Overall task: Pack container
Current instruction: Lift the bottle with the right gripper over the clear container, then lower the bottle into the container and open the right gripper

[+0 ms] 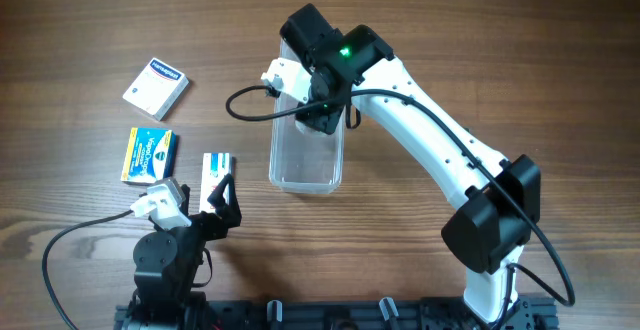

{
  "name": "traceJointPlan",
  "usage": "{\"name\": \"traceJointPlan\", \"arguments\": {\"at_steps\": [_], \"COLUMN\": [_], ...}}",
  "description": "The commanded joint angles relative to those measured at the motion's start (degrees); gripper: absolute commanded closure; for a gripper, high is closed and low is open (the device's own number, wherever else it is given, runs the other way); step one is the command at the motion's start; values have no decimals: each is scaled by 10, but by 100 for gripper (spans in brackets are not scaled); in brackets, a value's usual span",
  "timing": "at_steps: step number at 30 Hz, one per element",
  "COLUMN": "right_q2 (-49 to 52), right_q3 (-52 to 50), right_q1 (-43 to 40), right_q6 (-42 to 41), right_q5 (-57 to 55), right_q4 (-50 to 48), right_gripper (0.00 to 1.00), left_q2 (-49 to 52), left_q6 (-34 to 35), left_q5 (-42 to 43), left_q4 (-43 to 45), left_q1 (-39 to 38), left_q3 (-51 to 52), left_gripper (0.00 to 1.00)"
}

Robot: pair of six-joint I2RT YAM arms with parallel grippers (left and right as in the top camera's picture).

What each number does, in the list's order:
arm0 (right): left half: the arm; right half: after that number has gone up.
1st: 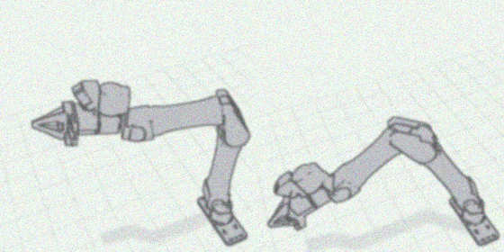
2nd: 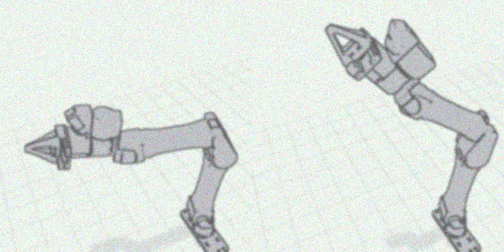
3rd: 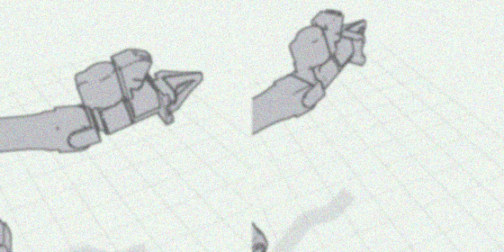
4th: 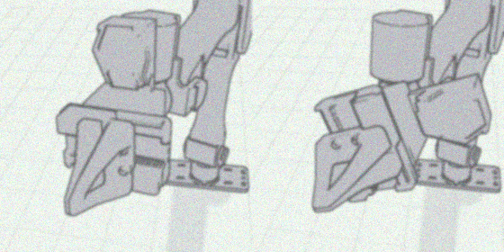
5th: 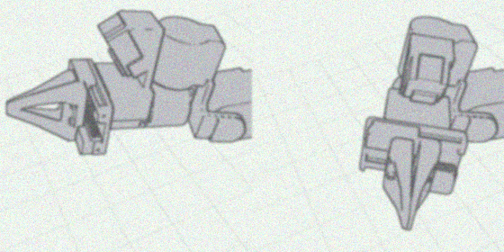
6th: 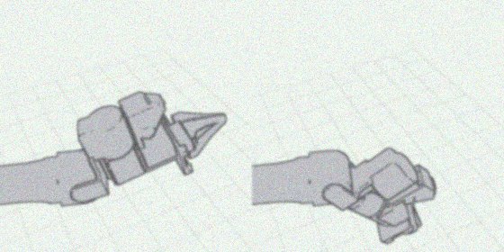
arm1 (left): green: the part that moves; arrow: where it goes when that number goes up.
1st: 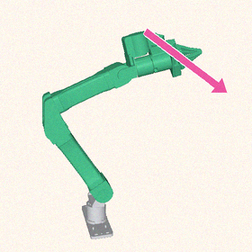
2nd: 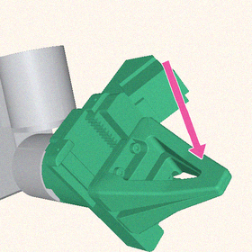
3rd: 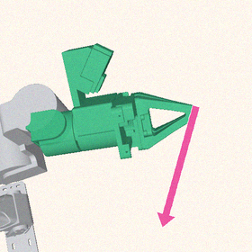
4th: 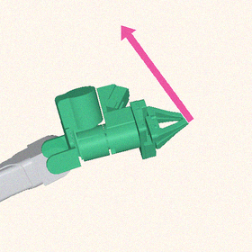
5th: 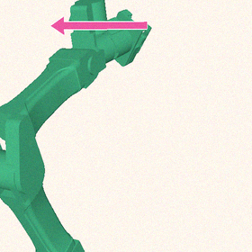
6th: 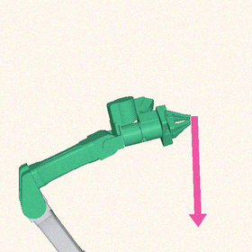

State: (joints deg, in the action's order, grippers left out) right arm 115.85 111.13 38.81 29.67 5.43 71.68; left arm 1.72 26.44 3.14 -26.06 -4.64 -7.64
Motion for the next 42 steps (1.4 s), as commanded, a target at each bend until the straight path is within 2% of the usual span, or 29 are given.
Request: {"name": "traceJointPlan", "arguments": {"at_steps": [1, 12, 18, 31, 42], "right_q2": [-11, -10, -10, -10, -10], "right_q3": [10, -14, -23, -134, -140], "right_q1": [-1, 49, 49, 55, 57], "right_q6": [-17, 4, 3, 50, 55], "right_q5": [63, 16, 16, 14, 14], "right_q4": [13, 18, 17, -62, -61], "right_gripper": [96, 96, 96, 96, 96], "left_q2": [-2, -2, -2, -2, -2], "left_q6": [-7, -7, -7, -7, -7], "left_q5": [5, 5, 5, 5, 5], "left_q4": [2, 2, 2, 2, 2], "left_q1": [4, 4, 4, 4, 4], "left_q3": [1, 1, 1, 1, 1], "left_gripper": [0, 0, 0, 0, 0]}}
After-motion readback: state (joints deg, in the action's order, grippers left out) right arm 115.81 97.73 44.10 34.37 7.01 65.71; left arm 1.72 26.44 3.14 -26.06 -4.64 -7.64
